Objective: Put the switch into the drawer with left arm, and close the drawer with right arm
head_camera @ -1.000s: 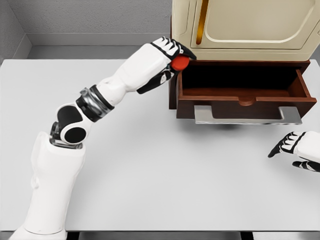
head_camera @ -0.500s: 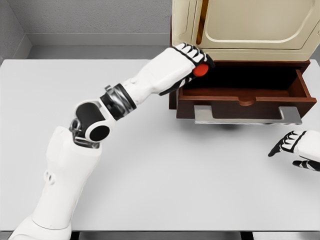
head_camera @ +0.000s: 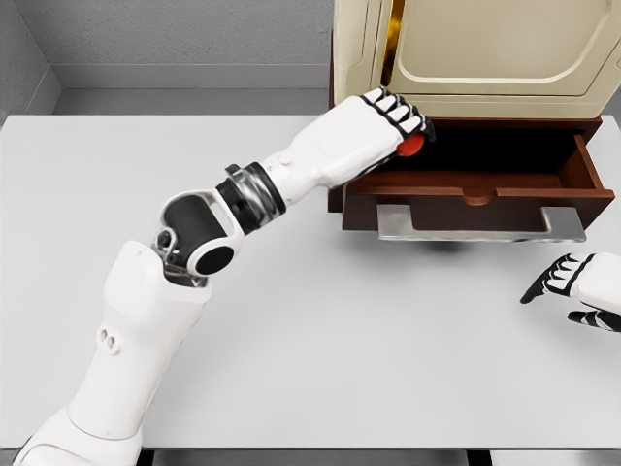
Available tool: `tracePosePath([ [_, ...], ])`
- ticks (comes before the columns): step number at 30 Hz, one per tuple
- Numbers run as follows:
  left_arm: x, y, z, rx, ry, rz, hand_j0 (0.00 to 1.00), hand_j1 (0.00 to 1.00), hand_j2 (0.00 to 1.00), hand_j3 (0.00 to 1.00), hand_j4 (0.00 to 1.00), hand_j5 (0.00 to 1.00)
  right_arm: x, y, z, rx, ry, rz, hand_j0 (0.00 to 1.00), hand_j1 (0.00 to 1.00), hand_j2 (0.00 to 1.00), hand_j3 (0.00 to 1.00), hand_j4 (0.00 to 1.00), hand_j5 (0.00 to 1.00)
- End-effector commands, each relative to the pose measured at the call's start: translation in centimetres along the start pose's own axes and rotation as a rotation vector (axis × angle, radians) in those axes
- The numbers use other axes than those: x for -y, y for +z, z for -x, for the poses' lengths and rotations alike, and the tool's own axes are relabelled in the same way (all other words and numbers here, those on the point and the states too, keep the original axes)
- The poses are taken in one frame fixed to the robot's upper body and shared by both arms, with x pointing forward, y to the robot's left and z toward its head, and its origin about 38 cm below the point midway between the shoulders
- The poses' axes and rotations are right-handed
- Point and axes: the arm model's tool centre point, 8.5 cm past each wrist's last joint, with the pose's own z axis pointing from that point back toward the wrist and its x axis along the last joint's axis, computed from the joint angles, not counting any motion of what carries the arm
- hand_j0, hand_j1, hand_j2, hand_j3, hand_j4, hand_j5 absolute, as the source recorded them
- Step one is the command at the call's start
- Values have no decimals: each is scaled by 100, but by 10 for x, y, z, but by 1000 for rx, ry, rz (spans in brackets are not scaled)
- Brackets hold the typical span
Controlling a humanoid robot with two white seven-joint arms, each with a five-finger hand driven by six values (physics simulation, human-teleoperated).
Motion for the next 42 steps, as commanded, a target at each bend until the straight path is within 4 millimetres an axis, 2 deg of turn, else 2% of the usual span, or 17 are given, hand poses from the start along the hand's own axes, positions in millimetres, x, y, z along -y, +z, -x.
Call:
tracePosePath([
  [1, 0, -2, -3, 10, 0, -1, 33, 33, 33, 33, 33, 33, 1, 0, 0, -1, -4, 2, 71, 71, 71, 71, 71, 71],
  [3, -1, -3, -4, 13, -4, -2, 34, 34, 34, 34, 34, 34, 1, 0, 0, -1, -4, 2, 71, 71, 71, 71, 71, 71],
  [4, -1, -3, -3, 10, -9, 0, 38, 38, 38, 38, 38, 38, 1, 0, 0, -1, -4, 2, 71, 71, 71, 71, 71, 71],
  [5, 0, -3, -2, -2, -35, 11, 53, 53, 53, 53, 53, 53, 1, 0, 0, -1, -4, 2, 71, 71, 71, 71, 71, 71],
  [7, 1, -3, -4, 2, -38, 13, 62, 62, 62, 62, 62, 62, 1, 0, 0, -1, -4, 2, 71, 71, 71, 71, 71, 71],
  [10, 1, -4, -4, 3, -38, 12, 68, 68, 68, 68, 68, 68, 1, 0, 0, -1, -4, 2, 71, 71, 71, 71, 71, 71],
  [14, 1, -4, -5, 4, -40, 14, 72, 72, 72, 72, 72, 72, 1, 0, 0, -1, -4, 2, 71, 71, 71, 71, 71, 71],
  [30, -5, -4, -7, 9, -51, 0, 73, 73, 73, 73, 73, 73, 1, 0, 0, -1, -5, 4, 71, 71, 71, 71, 71, 71],
  [42, -7, -5, -6, 9, -57, -2, 78, 78, 78, 78, 78, 78, 1, 0, 0, -1, -5, 4, 71, 71, 71, 71, 71, 71],
])
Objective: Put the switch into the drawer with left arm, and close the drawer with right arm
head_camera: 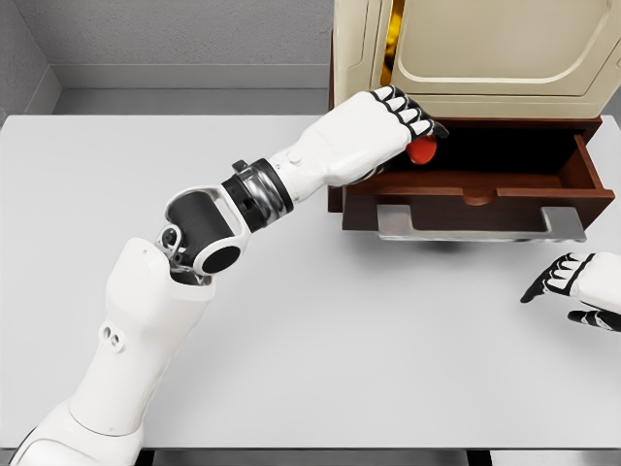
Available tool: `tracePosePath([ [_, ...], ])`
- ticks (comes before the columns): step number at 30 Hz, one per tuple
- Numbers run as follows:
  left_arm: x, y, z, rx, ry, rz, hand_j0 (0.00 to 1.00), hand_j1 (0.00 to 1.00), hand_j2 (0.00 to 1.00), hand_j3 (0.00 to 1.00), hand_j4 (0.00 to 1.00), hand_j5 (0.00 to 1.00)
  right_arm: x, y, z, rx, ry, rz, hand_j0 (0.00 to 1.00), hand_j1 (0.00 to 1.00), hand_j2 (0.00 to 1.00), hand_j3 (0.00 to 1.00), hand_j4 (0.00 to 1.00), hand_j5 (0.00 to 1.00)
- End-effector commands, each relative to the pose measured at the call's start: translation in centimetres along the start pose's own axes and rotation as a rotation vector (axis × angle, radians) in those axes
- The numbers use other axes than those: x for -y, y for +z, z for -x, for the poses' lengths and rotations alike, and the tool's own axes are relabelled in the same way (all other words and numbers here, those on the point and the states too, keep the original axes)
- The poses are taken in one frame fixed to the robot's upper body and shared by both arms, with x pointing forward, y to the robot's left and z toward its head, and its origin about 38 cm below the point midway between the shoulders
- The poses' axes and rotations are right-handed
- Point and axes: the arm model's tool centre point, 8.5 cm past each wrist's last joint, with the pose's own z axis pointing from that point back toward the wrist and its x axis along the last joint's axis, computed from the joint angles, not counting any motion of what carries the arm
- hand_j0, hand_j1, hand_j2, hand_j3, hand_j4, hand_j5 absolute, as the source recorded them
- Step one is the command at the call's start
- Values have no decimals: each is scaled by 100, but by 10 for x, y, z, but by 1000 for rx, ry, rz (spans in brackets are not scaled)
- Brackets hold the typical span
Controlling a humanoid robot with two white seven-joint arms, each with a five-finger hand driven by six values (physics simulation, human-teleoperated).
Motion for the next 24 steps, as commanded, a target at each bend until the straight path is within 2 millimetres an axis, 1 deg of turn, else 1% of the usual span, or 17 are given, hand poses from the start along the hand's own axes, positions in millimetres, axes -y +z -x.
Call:
tracePosePath([
  [1, 0, 0, 0, 1, 4, -2, 80, 80, 80, 80, 80, 80, 1, 0, 0, 0, -4, 3, 71, 71, 71, 71, 71, 71],
  [10, 1, 0, -2, 6, 6, -1, 81, 81, 81, 81, 81, 81, 1, 0, 0, 0, -2, 2, 71, 71, 71, 71, 71, 71],
  [12, -6, 1, -6, 18, 4, -23, 81, 81, 81, 81, 81, 81, 1, 0, 0, 0, -2, 2, 71, 71, 71, 71, 71, 71],
  [14, -17, 4, -14, 45, -12, -57, 81, 81, 81, 81, 81, 81, 1, 0, 0, 0, -4, 2, 71, 71, 71, 71, 71, 71],
  [16, -29, 5, -24, 129, 26, -109, 81, 81, 81, 81, 81, 81, 1, 0, 0, 0, -4, 2, 71, 71, 71, 71, 71, 71],
  [18, -37, 8, -35, 263, 60, -162, 81, 81, 81, 81, 81, 81, 2, 0, 0, 1, -5, 3, 71, 71, 71, 71, 71, 71],
  [19, -39, 16, -35, 325, 71, -179, 81, 81, 81, 81, 81, 81, 2, 0, 0, 2, -9, 6, 70, 70, 70, 70, 70, 70],
  [22, -38, 44, -13, 358, 151, -175, 81, 81, 81, 81, 81, 81, 5, 1, 1, 2, -33, 28, 70, 70, 70, 70, 70, 70],
  [24, -44, 67, 9, 344, 196, -180, 81, 81, 81, 81, 81, 81, 10, 2, 1, 3, -50, 35, 70, 70, 70, 70, 70, 70],
])
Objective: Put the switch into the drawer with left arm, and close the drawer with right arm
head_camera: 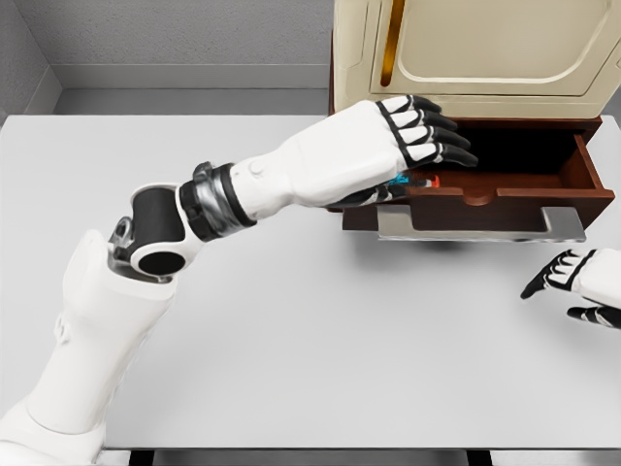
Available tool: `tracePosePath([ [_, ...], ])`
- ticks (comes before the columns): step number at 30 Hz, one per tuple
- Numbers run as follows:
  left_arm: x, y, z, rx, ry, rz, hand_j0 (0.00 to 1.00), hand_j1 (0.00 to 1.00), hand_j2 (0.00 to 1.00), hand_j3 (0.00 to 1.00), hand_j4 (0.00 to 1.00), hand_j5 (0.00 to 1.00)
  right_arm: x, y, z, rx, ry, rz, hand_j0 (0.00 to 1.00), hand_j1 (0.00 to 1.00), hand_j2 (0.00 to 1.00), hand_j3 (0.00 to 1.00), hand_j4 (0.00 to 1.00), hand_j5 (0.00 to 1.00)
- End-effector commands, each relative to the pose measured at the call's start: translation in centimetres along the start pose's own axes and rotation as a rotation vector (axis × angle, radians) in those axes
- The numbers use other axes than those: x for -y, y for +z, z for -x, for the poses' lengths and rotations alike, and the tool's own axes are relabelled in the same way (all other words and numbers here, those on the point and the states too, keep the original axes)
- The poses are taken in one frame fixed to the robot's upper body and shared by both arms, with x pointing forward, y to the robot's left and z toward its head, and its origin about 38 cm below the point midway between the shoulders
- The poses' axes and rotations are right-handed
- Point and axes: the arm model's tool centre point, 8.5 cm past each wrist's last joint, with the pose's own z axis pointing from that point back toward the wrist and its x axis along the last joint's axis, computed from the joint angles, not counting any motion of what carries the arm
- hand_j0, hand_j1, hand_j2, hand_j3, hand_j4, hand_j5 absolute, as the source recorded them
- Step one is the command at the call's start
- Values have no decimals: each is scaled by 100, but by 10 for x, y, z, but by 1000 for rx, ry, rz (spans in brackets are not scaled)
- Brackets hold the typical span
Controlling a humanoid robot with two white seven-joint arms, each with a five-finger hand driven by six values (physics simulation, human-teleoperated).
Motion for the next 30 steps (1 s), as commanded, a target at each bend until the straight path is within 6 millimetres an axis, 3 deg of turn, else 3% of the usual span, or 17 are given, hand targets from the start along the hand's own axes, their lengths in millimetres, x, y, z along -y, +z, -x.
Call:
tracePosePath([
  [1, -25, 48, 18, -5, 82, -39, 81, 81, 81, 81, 81, 81, 5, 1, 1, -1, -22, 17, 70, 70, 70, 70, 70, 70],
  [4, -56, 117, 35, -60, 186, -13, 82, 82, 82, 82, 82, 82, 8, 2, 1, 2, -74, 46, 70, 70, 70, 70, 70, 70],
  [9, -82, 215, 42, -246, 301, -29, 82, 82, 82, 82, 82, 82, 11, 4, 2, 4, -118, 57, 68, 68, 68, 68, 68, 68],
  [11, -61, 254, 50, -376, 351, -36, 95, 95, 95, 95, 95, 95, 12, 4, 2, 4, -119, 67, 68, 68, 68, 68, 68, 68],
  [12, -50, 290, 59, -495, 364, -32, 100, 100, 100, 100, 100, 100, 13, 4, 2, 4, -124, 72, 68, 68, 68, 68, 68, 68],
  [14, -31, 334, 69, -651, 378, -78, 100, 100, 100, 100, 100, 100, 17, 5, 2, 4, -112, 64, 68, 68, 68, 68, 68, 68],
  [17, 11, 380, 66, -797, 469, -12, 100, 100, 100, 100, 100, 100, 17, 4, 2, 4, -116, 67, 68, 68, 68, 68, 68, 68],
  [20, 43, 371, 58, -759, 569, 42, 100, 100, 100, 100, 100, 100, 17, 4, 2, 6, -127, 75, 68, 68, 68, 68, 68, 68],
  [30, 49, 367, 56, -757, 584, -23, 100, 100, 100, 100, 100, 100, 11, 5, 2, 2, -80, 23, 68, 68, 68, 68, 68, 68],
])
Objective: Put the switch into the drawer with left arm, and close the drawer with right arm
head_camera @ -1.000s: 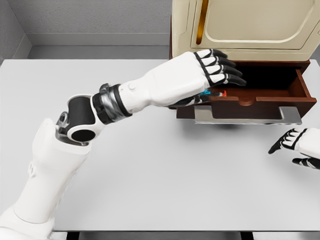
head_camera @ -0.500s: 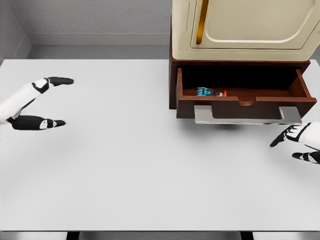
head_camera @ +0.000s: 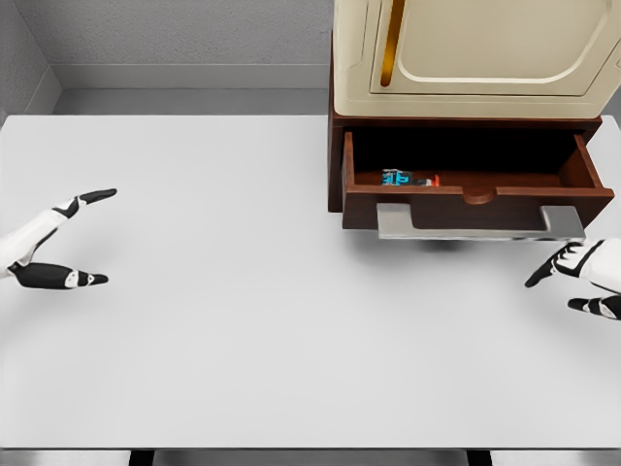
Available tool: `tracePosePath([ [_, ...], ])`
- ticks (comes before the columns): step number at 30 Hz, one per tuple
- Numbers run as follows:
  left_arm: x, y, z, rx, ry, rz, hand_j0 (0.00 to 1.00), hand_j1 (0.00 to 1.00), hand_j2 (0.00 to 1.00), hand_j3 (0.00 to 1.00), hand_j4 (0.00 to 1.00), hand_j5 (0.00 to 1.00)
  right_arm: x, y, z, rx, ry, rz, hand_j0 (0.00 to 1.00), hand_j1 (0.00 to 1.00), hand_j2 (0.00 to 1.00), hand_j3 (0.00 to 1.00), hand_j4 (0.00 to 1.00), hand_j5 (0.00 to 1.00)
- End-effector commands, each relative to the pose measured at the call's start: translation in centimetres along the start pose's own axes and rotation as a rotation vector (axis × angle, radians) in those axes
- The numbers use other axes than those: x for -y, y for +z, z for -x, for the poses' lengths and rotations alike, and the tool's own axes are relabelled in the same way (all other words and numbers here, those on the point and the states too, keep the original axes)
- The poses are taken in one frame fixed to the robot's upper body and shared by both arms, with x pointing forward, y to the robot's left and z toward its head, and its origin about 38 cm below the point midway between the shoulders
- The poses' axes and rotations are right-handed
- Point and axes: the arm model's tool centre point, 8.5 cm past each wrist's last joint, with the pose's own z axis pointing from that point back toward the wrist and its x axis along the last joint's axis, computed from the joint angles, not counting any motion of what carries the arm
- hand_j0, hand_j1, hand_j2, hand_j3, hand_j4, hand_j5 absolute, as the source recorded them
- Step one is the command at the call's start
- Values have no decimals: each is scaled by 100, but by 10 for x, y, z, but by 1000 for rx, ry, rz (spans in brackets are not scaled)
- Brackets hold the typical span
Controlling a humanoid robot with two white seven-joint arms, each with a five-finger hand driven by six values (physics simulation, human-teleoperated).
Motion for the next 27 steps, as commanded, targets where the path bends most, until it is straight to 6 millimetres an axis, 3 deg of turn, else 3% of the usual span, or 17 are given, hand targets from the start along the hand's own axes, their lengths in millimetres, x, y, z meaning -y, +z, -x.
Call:
tracePosePath([
  [1, 1, -1, 0, 5, 13, -11, 100, 100, 100, 100, 100, 100, 1, 1, 1, -4, 29, -21, 68, 68, 68, 68, 68, 68],
  [13, 2, 0, 0, 3, 15, -11, 100, 100, 100, 100, 100, 100, 17, 1, 0, -3, 57, 1, 70, 70, 70, 70, 70, 70],
  [15, 2, 1, 0, 2, 16, -10, 100, 100, 100, 100, 100, 100, 28, 0, 1, -5, 83, 28, 70, 70, 70, 70, 70, 70],
  [21, 3, 1, 1, 5, 24, -25, 100, 100, 100, 100, 100, 100, 20, -4, 3, -5, 62, 87, 70, 70, 70, 70, 70, 70],
  [27, 4, 1, 1, 4, 25, -24, 100, 100, 100, 100, 100, 100, 30, -8, 4, -3, 65, 157, 70, 70, 70, 70, 70, 70],
])
